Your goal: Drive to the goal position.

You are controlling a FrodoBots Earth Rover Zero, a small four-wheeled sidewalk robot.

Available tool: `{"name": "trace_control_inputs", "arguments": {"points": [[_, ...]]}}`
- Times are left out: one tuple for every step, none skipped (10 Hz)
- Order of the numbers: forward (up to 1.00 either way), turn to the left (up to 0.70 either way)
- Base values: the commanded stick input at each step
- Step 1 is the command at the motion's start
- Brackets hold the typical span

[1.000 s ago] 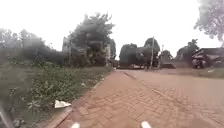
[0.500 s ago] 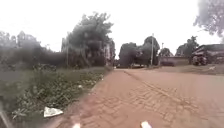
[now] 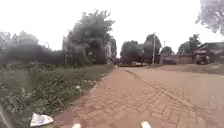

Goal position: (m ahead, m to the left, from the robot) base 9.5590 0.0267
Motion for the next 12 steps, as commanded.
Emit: {"name": "trace_control_inputs", "arguments": {"points": [[0.5,0.0],[0.5,0.12],[0.5,0.15],[0.5,0.15],[0.5,0.11],[0.5,0.07],[0.5,0.05],[0.5,0.03],[0.5,0.0],[0.5,-0.42],[0.5,0.0],[0.5,0.0]]}}
